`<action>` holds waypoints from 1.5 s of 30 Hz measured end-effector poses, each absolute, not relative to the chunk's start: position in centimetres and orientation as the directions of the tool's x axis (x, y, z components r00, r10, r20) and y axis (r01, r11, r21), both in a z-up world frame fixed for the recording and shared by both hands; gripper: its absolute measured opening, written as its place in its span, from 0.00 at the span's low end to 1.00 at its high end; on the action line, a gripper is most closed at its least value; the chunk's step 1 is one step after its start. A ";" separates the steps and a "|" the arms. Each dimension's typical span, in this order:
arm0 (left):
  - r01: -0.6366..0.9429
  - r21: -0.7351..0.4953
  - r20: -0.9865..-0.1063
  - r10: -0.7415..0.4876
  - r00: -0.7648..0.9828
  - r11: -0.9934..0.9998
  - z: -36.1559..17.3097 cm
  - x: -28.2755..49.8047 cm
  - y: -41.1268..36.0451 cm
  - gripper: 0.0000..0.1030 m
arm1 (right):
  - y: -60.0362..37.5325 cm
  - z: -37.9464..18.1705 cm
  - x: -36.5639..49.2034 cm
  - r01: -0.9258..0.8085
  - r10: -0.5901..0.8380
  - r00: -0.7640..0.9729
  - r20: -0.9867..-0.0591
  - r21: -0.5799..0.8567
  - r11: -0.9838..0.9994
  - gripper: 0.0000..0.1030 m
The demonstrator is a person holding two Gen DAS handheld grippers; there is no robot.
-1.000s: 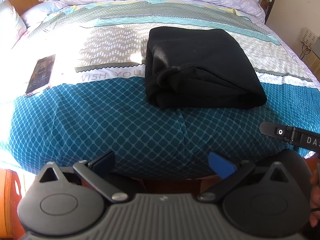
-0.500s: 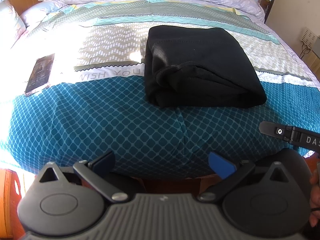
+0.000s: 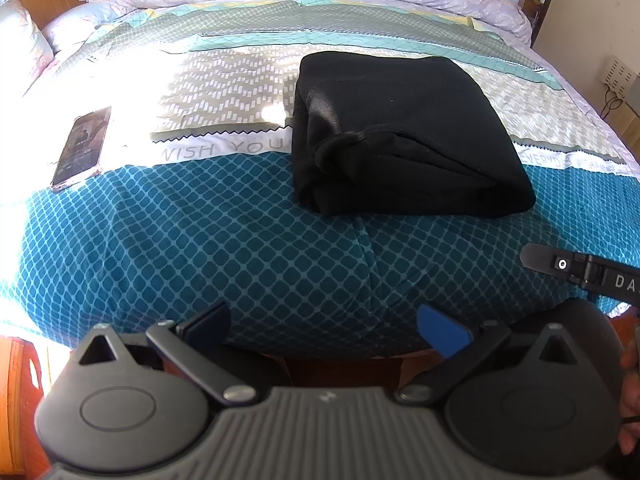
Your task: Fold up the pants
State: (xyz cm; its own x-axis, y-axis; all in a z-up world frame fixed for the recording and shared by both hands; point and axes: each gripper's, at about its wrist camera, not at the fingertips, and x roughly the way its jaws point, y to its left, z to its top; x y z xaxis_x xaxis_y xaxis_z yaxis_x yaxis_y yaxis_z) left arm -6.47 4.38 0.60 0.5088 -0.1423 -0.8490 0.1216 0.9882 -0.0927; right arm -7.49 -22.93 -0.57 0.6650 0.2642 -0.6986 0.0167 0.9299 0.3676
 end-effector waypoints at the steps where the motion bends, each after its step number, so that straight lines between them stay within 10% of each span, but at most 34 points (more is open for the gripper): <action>1: 0.121 -0.091 -0.849 -0.141 0.509 0.988 0.6 -6.4 4.4 1.00 | -22.9 -0.6 -7.5 0.017 0.264 0.665 -0.699 0.368 0.930 0.77; 45: 0.135 -0.097 -0.843 -0.153 0.516 0.986 0.9 -6.4 4.6 0.99 | -23.1 -0.6 -7.5 0.016 0.264 0.667 -0.697 0.368 0.930 0.77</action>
